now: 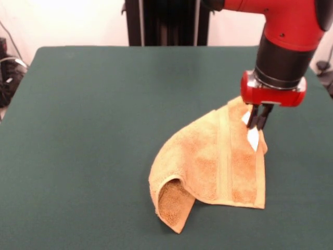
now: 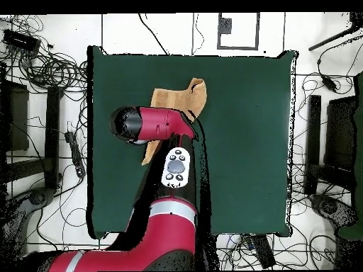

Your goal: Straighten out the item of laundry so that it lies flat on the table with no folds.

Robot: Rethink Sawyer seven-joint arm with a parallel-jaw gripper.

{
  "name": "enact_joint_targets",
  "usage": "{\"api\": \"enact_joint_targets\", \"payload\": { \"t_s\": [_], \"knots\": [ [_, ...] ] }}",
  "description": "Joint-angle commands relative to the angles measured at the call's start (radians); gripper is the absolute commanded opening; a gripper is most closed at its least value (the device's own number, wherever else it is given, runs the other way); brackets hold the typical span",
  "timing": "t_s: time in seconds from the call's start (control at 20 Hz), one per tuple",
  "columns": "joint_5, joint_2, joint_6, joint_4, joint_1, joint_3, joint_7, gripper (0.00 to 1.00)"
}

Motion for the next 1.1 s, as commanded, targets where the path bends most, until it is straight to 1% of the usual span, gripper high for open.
{"api": "enact_joint_targets", "payload": {
  "t_s": [0.05,0.3,0.9,1.1],
  "knots": [
    [0.089,0.013,0.034,0.037,0.052,0.058,0.304,0.0],
    [0.119,0.01,0.042,0.037,0.063,0.055,0.305,0.0],
    [0.201,0.006,0.007,0.063,0.086,0.08,0.316,0.0],
    [0.217,0.006,0.02,0.049,0.113,0.061,0.333,0.0]
  ]
}}
